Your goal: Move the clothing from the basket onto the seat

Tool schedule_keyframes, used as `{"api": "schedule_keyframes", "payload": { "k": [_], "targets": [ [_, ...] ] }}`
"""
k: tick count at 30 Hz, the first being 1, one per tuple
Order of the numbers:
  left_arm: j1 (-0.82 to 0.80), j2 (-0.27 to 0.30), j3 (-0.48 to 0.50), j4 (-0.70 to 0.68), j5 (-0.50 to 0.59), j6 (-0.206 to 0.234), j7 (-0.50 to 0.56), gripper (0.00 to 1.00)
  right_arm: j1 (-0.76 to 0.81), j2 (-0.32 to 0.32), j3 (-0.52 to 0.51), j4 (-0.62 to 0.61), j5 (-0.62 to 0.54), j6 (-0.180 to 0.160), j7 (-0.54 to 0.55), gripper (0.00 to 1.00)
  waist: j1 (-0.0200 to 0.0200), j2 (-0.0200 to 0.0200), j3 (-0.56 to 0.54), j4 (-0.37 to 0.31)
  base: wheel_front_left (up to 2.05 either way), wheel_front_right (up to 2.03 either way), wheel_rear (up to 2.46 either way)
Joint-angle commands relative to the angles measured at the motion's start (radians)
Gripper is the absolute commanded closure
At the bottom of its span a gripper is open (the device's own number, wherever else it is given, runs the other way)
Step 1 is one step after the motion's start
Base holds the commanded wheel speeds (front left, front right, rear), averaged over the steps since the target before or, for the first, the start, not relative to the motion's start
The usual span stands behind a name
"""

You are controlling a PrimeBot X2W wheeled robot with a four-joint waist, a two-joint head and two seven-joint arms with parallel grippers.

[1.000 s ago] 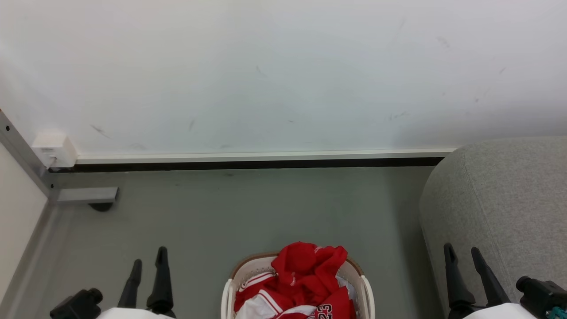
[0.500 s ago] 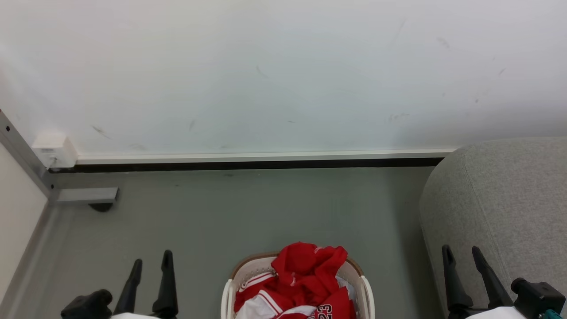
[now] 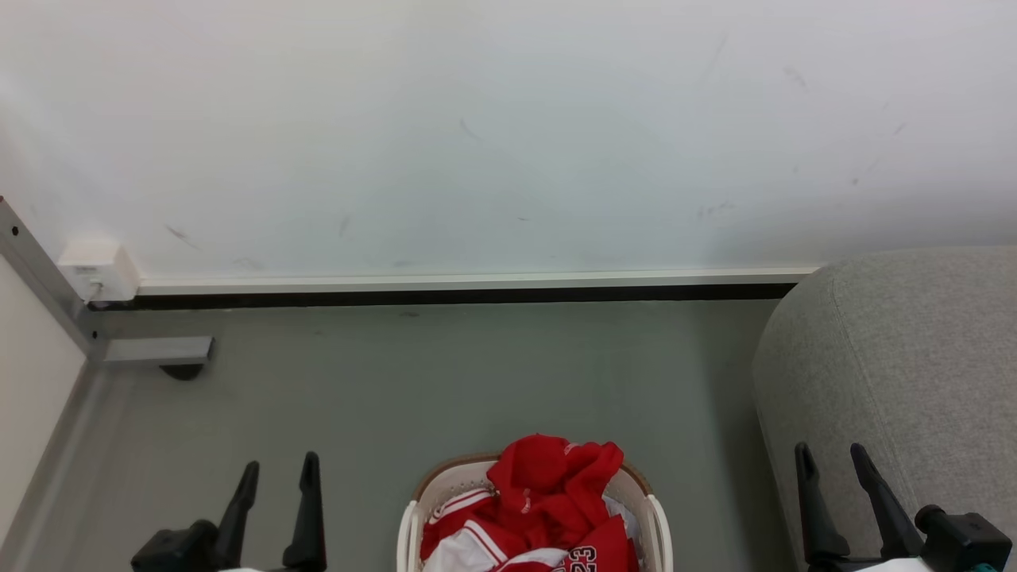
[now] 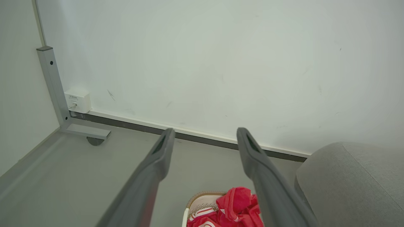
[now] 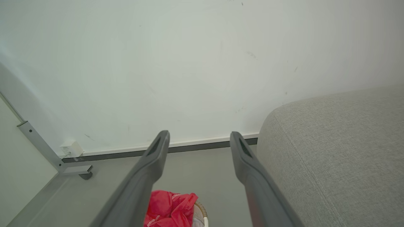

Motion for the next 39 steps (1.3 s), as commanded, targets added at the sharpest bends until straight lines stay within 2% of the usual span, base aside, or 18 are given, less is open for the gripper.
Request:
{"api": "schedule_keyframes", "payload": {
  "k": [1, 25, 39],
  "targets": [
    [0.010, 0.009, 0.001, -0.003, 0.033, -0.002, -0.009, 0.00, 0.003, -0.011, -0.003, -0.001, -0.019, -0.002, -0.010, 0.00, 0.0000, 0.0000, 0.000, 0.001, 0.00, 0.00, 0.00],
    [0.027, -0.003, 0.009, 0.032, 0.194, -0.034, -0.055, 0.00, 0.003, -0.012, 0.007, 0.057, -0.117, -0.002, -0.056, 0.00, 0.0000, 0.0000, -0.007, 0.000, 0.00, 0.00, 0.00],
    [0.030, -0.010, 0.016, 0.061, 0.220, -0.062, -0.069, 0.00, 0.008, -0.011, 0.018, 0.093, -0.145, -0.002, -0.070, 0.00, 0.0000, 0.0000, -0.008, -0.004, 0.00, 0.00, 0.00]
  ]
}}
